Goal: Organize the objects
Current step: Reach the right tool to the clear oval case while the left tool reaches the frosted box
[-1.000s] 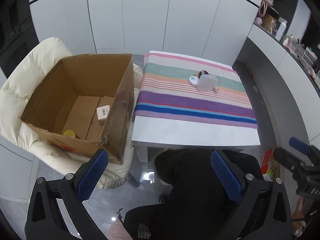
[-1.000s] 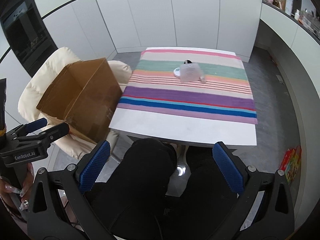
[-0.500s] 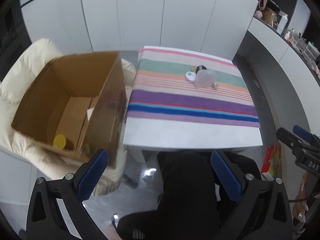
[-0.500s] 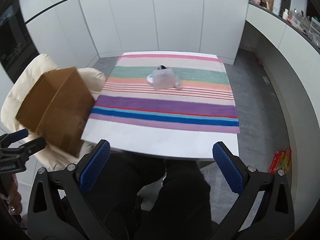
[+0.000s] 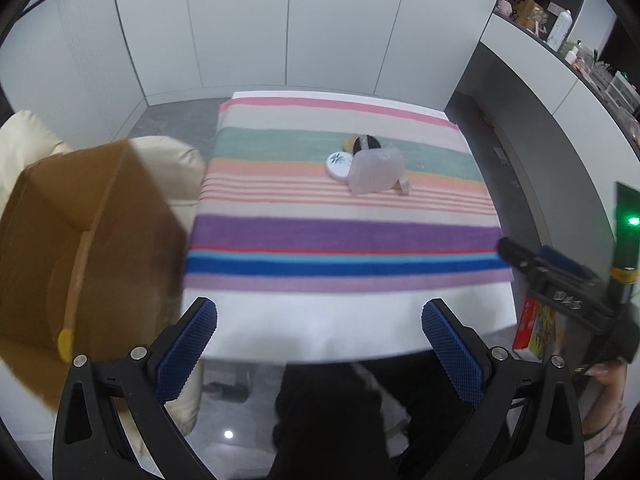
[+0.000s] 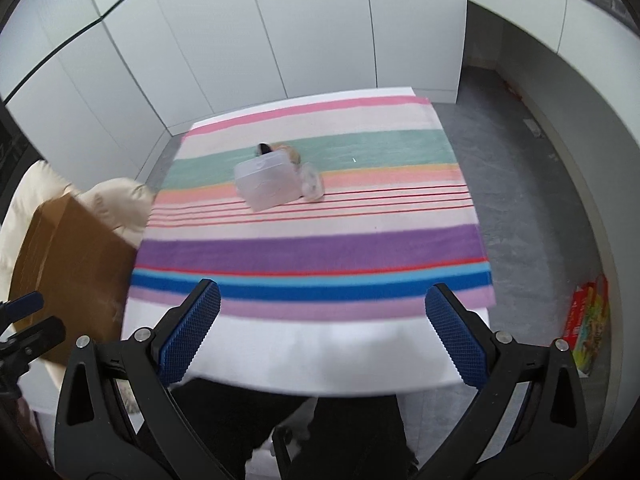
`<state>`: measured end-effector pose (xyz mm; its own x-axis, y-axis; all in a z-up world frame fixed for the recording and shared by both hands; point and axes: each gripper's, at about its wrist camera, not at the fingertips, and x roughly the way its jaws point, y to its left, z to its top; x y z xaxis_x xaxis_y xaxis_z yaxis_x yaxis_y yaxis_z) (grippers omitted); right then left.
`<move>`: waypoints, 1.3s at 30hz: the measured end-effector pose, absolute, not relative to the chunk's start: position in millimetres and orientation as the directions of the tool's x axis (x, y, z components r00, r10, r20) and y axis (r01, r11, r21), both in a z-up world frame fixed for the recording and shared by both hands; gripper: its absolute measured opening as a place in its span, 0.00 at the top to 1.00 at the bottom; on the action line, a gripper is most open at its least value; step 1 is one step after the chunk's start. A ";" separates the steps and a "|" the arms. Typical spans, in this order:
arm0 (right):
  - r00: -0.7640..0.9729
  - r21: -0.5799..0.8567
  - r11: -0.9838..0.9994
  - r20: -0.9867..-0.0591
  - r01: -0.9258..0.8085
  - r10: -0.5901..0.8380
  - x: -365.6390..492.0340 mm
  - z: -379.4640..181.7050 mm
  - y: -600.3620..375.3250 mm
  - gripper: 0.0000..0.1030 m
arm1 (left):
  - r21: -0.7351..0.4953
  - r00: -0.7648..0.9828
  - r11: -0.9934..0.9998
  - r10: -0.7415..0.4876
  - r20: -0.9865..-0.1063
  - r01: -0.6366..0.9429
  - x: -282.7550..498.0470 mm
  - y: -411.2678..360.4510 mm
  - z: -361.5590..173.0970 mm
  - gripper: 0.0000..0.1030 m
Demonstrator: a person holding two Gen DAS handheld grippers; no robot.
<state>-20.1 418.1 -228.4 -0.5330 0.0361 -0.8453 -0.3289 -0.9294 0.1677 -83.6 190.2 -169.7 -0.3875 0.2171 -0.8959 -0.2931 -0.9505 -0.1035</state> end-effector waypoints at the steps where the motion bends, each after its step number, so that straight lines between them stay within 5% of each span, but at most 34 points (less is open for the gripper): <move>1: -0.524 0.174 -0.926 -0.851 -0.336 0.030 -30.0 -237.9 423.6 0.00 | -0.095 -0.389 -0.952 0.208 -0.898 -0.290 -91.2 196.4 -174.0 0.00; 12: -0.481 0.147 -0.881 -0.871 -0.450 0.101 -158.4 -312.4 480.6 0.02 | 0.101 -0.489 -0.956 0.048 -0.871 -0.274 -176.4 258.3 -246.3 0.00; 17: -0.455 0.135 -0.902 -0.887 -0.410 0.074 -207.5 -339.5 480.4 0.07 | -0.017 -0.464 -0.969 0.133 -0.876 -0.246 -195.8 255.6 -261.9 0.00; 23: -0.487 0.062 -0.993 -0.873 -0.102 -0.004 -212.5 -345.8 404.3 0.08 | -0.046 -0.471 -0.976 0.143 -0.871 -0.211 -206.3 245.7 -272.3 0.00; 30: -0.466 0.067 -0.982 -0.884 -0.176 0.023 -214.1 -370.4 420.3 0.08 | -0.078 -0.422 -0.982 0.145 -0.895 -0.173 -213.6 230.4 -294.1 0.00; 33: -0.461 0.023 -0.981 -0.885 -0.195 0.071 -213.6 -381.7 430.6 0.28 | -0.092 -0.409 -0.976 0.167 -0.897 -0.197 -215.4 233.9 -300.9 0.00; 35: -0.480 -0.009 -0.984 -0.872 -0.179 0.095 -212.4 -379.4 427.5 0.60 | -0.127 -0.408 -0.960 0.223 -0.885 -0.249 -214.6 240.1 -301.9 0.00; 39: -0.477 -0.002 -0.979 -0.873 -0.204 0.101 -203.0 -378.1 433.2 0.61 | -0.196 -0.392 -0.915 0.334 -0.857 -0.352 -218.9 255.0 -301.3 0.00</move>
